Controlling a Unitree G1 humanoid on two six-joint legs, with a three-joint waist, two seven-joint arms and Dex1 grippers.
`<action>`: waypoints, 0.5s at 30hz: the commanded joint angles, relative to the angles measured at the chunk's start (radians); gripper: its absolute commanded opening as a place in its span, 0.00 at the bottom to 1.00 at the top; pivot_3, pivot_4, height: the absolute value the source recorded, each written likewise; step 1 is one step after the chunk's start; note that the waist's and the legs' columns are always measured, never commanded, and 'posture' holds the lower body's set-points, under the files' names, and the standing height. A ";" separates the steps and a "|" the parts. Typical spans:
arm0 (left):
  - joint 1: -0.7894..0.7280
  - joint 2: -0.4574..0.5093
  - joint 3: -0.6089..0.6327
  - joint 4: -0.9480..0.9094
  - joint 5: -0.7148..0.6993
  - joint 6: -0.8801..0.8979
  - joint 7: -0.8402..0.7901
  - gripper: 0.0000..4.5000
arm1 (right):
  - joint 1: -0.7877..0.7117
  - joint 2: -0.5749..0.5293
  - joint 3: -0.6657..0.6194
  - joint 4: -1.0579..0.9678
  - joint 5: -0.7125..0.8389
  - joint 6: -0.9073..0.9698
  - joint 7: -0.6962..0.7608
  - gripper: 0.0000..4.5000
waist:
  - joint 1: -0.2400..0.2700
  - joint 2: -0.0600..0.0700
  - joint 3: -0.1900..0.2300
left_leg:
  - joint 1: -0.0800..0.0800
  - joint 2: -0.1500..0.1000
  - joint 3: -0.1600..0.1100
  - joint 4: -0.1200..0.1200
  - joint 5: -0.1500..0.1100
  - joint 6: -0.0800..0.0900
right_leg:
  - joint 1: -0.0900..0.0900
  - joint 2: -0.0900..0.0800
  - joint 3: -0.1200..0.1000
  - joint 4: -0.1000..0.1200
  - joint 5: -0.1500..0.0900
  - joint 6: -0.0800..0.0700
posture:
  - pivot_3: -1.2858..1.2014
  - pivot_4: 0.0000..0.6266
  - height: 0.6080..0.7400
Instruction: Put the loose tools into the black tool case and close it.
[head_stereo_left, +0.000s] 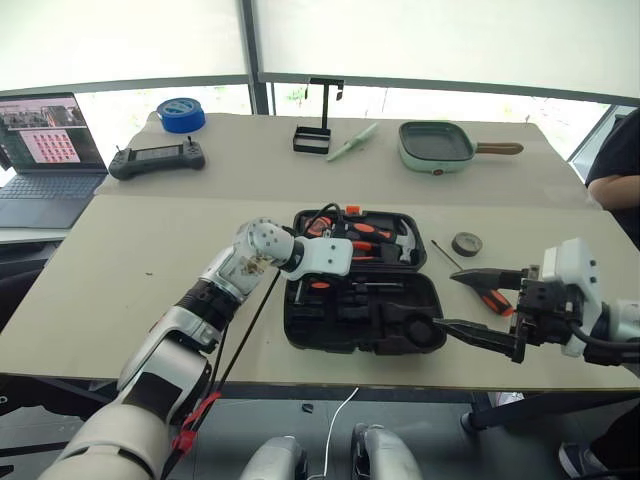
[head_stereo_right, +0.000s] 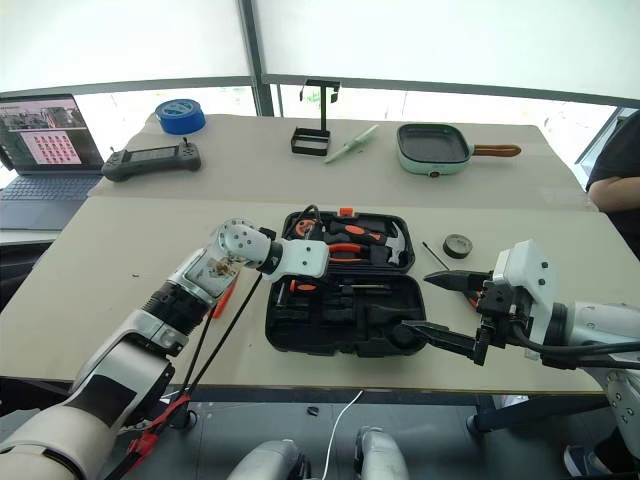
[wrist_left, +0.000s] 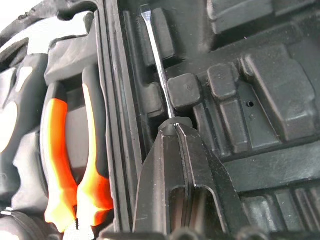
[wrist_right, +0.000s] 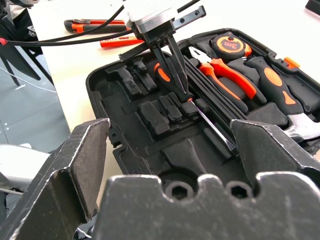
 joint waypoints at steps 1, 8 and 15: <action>-0.015 0.008 0.089 -0.028 -0.095 0.104 -0.033 0.01 | 0.024 0.015 -0.062 -0.025 -0.001 -0.001 -0.044 1.00 | -0.001 0.000 0.000 | 0.000 0.000 0.000 0.000 0.000 0.000 | 0.000 0.000 0.000 0.000 0.000 0.000 | 0.52 0.24 1.00; 0.074 0.190 0.346 -0.416 -0.533 0.581 -0.251 0.38 | 0.174 0.052 -0.244 0.015 -0.031 0.021 -0.106 1.00 | -0.024 0.001 0.000 | -0.004 0.000 0.001 -0.001 0.000 -0.001 | -0.008 0.002 0.000 0.002 0.000 0.000 | 0.52 0.24 1.00; 0.213 0.478 0.496 -0.692 -0.801 0.885 -0.330 0.92 | 0.327 0.058 -0.364 0.198 -0.107 -0.017 -0.056 1.00 | -0.036 0.002 0.000 | 0.003 -0.001 0.001 -0.005 0.000 -0.003 | -0.002 0.002 0.000 -0.001 -0.001 -0.001 | 0.52 0.24 1.00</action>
